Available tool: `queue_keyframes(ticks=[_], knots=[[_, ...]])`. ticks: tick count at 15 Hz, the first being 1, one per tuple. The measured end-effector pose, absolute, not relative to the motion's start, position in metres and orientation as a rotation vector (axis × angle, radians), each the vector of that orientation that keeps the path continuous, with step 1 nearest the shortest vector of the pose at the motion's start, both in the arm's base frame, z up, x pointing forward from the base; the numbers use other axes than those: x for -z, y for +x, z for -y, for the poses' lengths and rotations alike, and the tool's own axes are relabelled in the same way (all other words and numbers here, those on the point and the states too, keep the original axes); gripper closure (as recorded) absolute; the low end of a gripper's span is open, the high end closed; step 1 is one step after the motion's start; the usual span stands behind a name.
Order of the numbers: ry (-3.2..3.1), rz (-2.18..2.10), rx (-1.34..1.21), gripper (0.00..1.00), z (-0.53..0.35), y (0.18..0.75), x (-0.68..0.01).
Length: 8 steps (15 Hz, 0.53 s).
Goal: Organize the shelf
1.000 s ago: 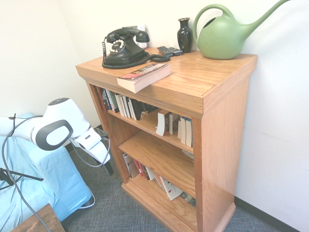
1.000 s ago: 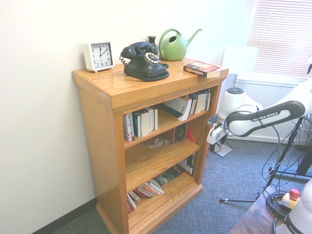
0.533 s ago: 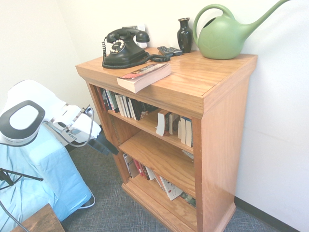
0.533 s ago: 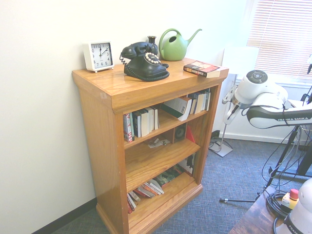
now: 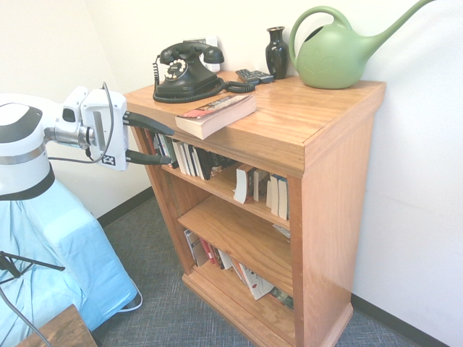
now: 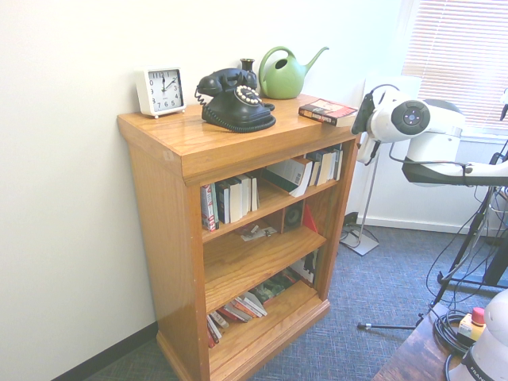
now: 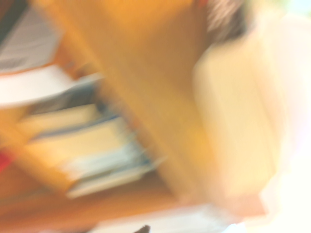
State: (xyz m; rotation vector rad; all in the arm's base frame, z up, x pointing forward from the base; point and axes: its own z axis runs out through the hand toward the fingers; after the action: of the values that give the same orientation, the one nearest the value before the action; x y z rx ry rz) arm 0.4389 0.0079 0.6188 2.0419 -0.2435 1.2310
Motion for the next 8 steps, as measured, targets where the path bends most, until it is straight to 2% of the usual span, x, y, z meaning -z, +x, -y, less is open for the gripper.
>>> queue_keyframes(ticks=[8], knots=[[1.969,-0.09,-1.421,0.0,0.001,0.449,-0.595]])
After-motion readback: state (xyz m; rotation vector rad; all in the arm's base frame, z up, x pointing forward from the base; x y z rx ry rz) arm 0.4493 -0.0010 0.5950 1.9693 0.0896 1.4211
